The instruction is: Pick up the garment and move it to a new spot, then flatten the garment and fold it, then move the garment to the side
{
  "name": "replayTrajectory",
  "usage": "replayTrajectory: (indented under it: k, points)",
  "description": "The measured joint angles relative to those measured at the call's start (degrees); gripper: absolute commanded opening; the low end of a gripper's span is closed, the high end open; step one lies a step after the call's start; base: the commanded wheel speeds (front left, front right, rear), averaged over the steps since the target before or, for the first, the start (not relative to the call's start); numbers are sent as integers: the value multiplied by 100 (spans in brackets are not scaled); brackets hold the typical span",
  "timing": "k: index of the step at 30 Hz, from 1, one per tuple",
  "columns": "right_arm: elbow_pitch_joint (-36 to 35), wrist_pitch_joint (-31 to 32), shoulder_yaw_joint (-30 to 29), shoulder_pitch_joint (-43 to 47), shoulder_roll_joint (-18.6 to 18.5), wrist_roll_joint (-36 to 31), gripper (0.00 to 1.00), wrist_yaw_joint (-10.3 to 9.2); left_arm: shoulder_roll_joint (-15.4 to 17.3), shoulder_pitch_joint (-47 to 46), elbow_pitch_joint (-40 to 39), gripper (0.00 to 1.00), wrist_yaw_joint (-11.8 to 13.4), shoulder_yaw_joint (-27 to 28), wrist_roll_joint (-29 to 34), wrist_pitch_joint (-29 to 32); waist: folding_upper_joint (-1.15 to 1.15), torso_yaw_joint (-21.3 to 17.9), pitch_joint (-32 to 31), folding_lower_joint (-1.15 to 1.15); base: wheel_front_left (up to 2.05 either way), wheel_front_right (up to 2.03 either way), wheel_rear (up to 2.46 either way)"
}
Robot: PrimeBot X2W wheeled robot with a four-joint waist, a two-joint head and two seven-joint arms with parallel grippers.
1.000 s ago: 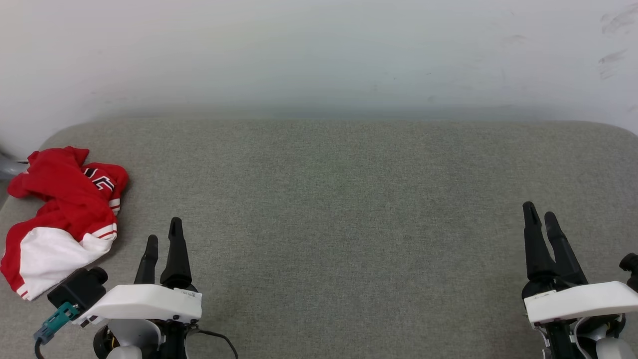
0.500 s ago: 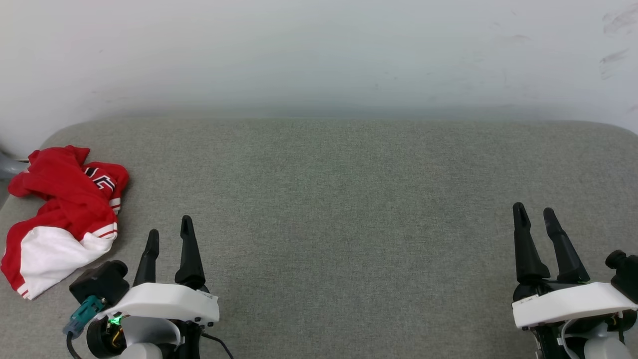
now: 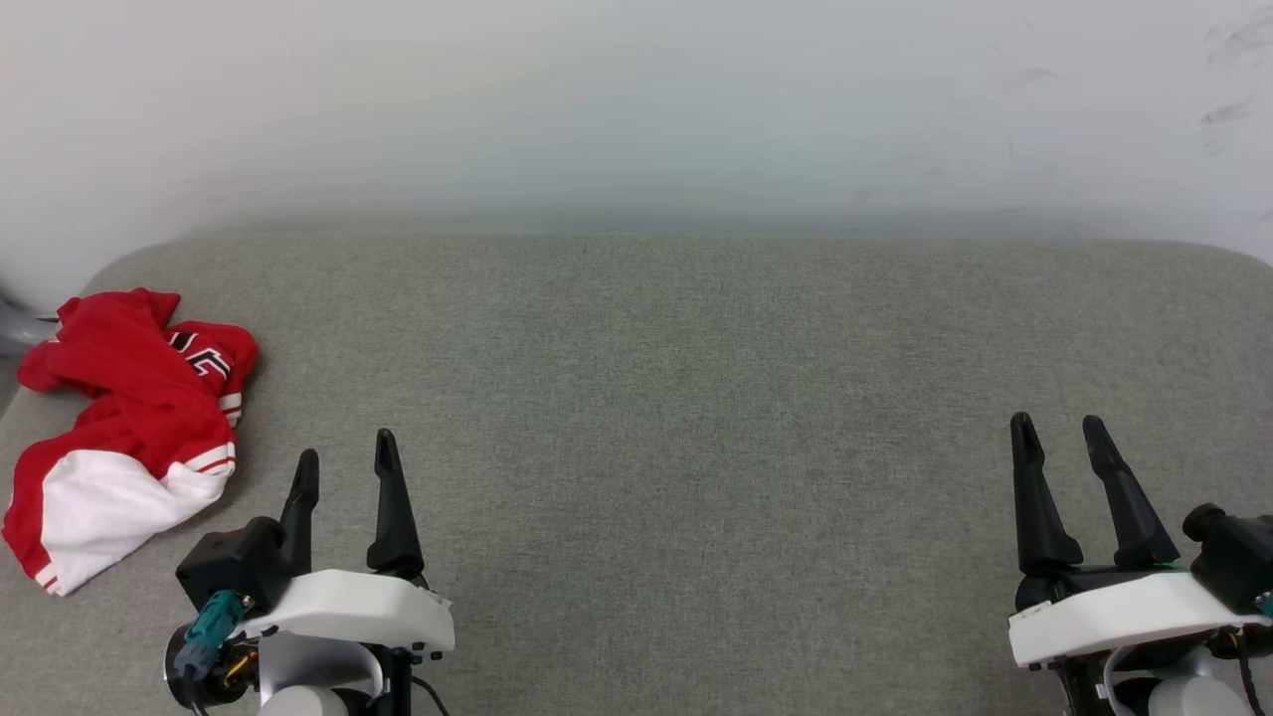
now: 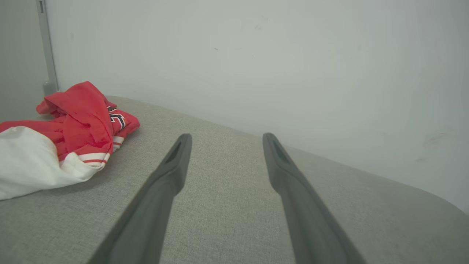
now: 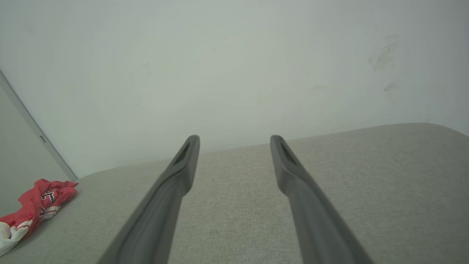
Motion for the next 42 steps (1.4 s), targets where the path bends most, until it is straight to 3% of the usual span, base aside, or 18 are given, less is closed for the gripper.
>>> replayTrajectory:
  k: [22, 42]
  points:
    - [-100, -272, 41, 64, 0, -927, 100, 1, -3, 93, 63, 100, 46, -131, 978, -259, 0, 39, -40, 0, 0, 0, 0]
    - [-133, -500, 77, 157, 0, -1379, 100, 2, -157, 155, 237, 100, -331, 22, 1570, -489, 0, 82, -52, 0, 0, 0, 0]
